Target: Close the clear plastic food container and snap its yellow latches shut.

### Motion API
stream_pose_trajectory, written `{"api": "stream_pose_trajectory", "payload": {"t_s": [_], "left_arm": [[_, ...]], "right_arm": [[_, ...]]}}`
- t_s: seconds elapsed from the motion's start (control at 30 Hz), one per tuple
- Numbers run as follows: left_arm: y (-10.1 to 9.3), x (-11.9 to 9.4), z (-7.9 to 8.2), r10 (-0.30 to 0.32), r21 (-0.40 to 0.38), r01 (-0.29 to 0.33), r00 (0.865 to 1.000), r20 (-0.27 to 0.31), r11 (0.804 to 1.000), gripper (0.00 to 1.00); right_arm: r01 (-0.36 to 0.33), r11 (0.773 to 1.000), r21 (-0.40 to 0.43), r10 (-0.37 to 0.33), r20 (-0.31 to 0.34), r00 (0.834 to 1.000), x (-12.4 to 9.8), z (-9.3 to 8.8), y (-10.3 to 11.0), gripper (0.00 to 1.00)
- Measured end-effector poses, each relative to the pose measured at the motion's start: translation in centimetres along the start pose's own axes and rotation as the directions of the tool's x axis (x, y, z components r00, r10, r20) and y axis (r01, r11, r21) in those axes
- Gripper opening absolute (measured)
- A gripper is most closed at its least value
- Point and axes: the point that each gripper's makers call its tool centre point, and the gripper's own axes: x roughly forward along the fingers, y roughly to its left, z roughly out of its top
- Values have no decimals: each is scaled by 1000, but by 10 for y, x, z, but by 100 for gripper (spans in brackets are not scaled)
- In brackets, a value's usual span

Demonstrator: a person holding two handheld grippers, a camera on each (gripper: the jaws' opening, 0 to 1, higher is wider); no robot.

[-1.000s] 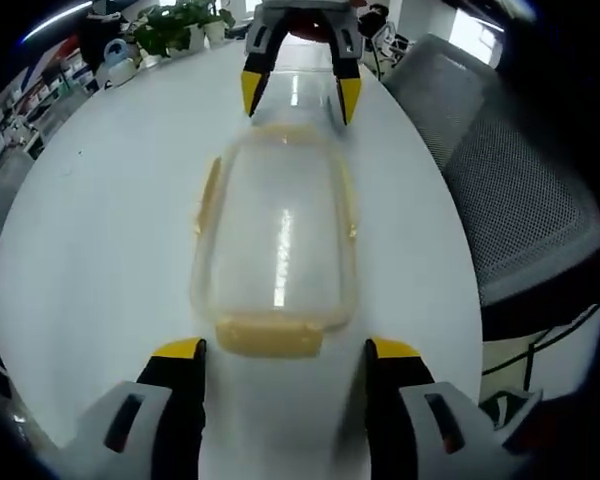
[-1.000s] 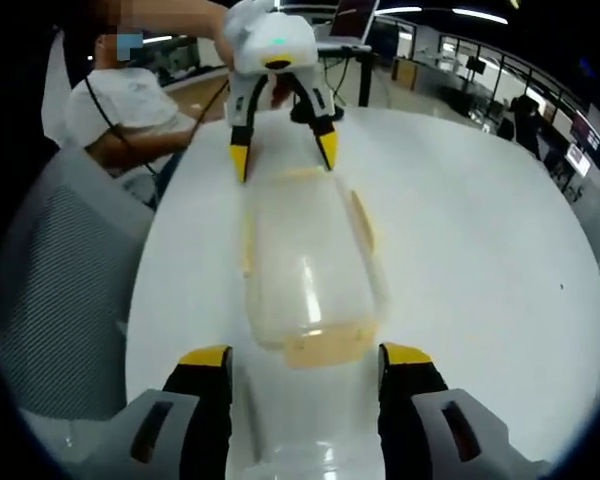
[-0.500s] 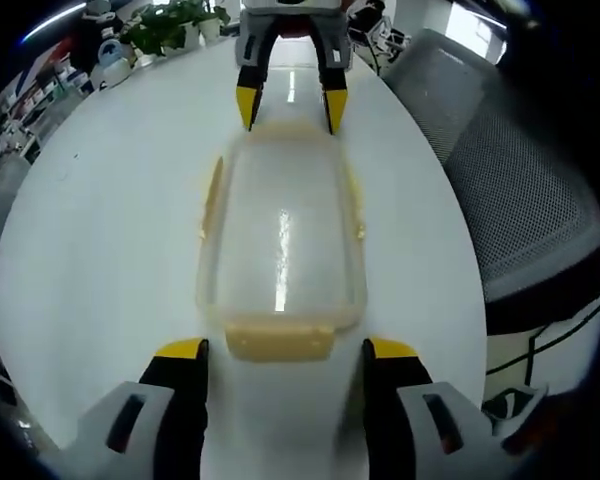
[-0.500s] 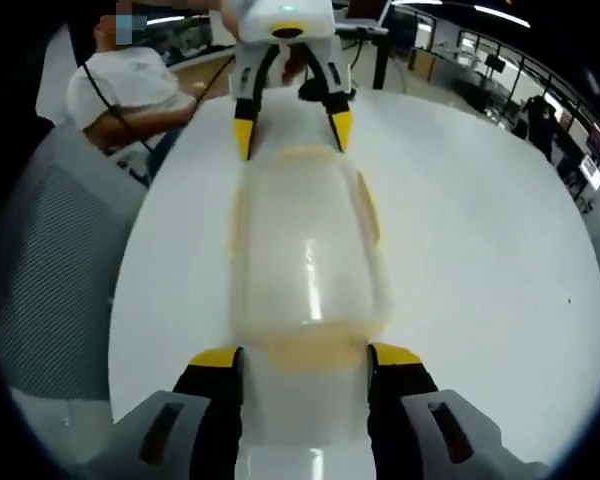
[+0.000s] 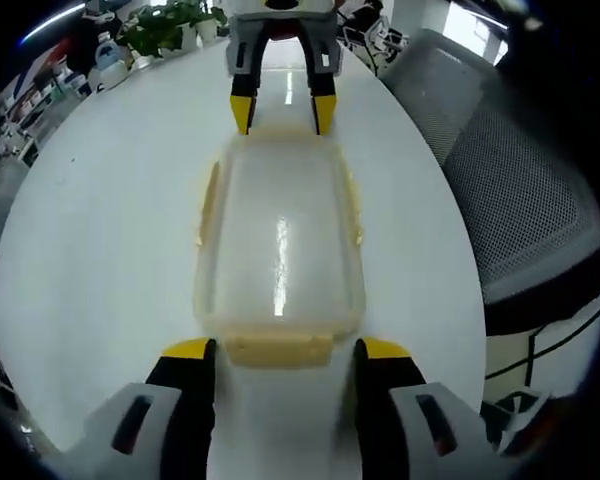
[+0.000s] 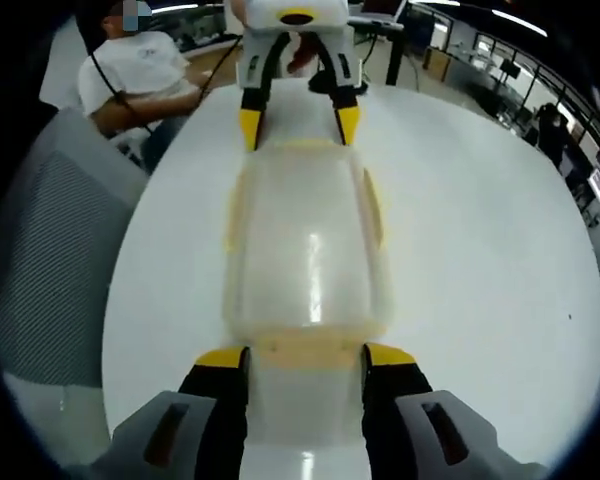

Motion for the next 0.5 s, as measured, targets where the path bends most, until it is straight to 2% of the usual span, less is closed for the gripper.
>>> {"api": "stream_pose_trajectory", "payload": {"t_s": [0.17, 0.33, 0.5], "left_arm": [[8, -1, 0, 11, -23, -11, 1000, 1, 1000, 40], [8, -1, 0, 11, -31, -11, 1000, -7, 999, 39], [8, 1, 0, 10, -36, -13, 998, -65, 999, 39]], "right_arm": [[7, 1000, 10, -7, -1, 1000, 1, -1, -3, 40], [4, 1000, 7, -4, -22, 1000, 2, 1, -3, 39], [-9, 1000, -10, 8, -83, 997, 3, 1, -4, 39]]}}
